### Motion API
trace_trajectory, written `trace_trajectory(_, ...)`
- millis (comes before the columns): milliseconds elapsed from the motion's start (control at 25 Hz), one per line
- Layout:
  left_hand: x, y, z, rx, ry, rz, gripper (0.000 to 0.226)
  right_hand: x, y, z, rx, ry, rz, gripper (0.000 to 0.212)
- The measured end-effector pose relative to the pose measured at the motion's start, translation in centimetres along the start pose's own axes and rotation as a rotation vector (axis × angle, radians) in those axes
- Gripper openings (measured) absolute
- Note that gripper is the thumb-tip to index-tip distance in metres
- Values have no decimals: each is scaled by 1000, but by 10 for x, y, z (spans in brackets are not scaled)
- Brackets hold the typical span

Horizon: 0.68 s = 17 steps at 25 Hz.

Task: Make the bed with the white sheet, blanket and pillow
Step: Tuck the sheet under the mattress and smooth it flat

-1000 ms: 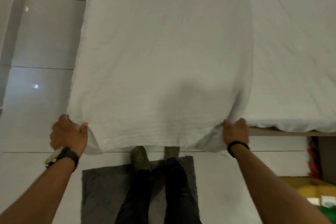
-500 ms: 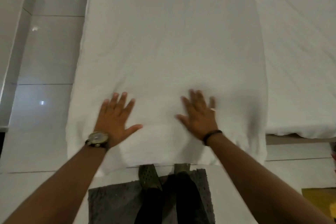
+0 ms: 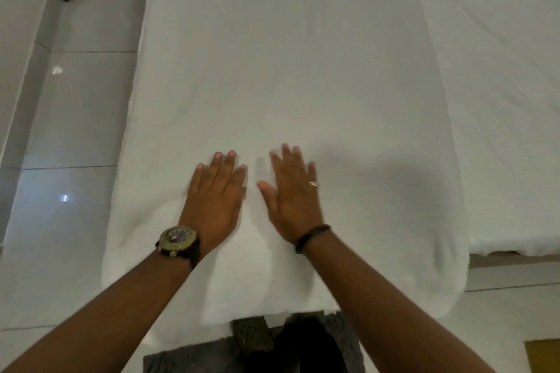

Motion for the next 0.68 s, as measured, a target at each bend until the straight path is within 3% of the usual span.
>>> trace_trajectory(80,43,-7,-15,52,32,-5,57,46,-15,-2,-28,60,-67,64)
trace_trajectory(160,62,-17,-56,130,55,-32,77,74,-4,58,-195,38,-25,66)
trace_trajectory(280,72,-25,-103,210,116,-54,105,72,55,179,-356,-264,63,79)
trace_trajectory(360,90,-21,-110,222,146,-62,114,60,88,218,-386,-458,61,87)
trace_trajectory(600,126,-19,-126,190,223,-129,123,68,100,212,-282,-814,227,103)
trace_trajectory(680,126,-21,-128,166,231,-159,125,100,66,148,-201,-712,361,101)
Point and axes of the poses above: each hand's wrist, its own x-axis towards the middle knuckle, its own y-axis out of the back of the hand, z = x × y, the point moved 1 cm from there along x, towards the middle knuckle, and after that the axes turned 5 degrees about x, right-handed, at the moved point
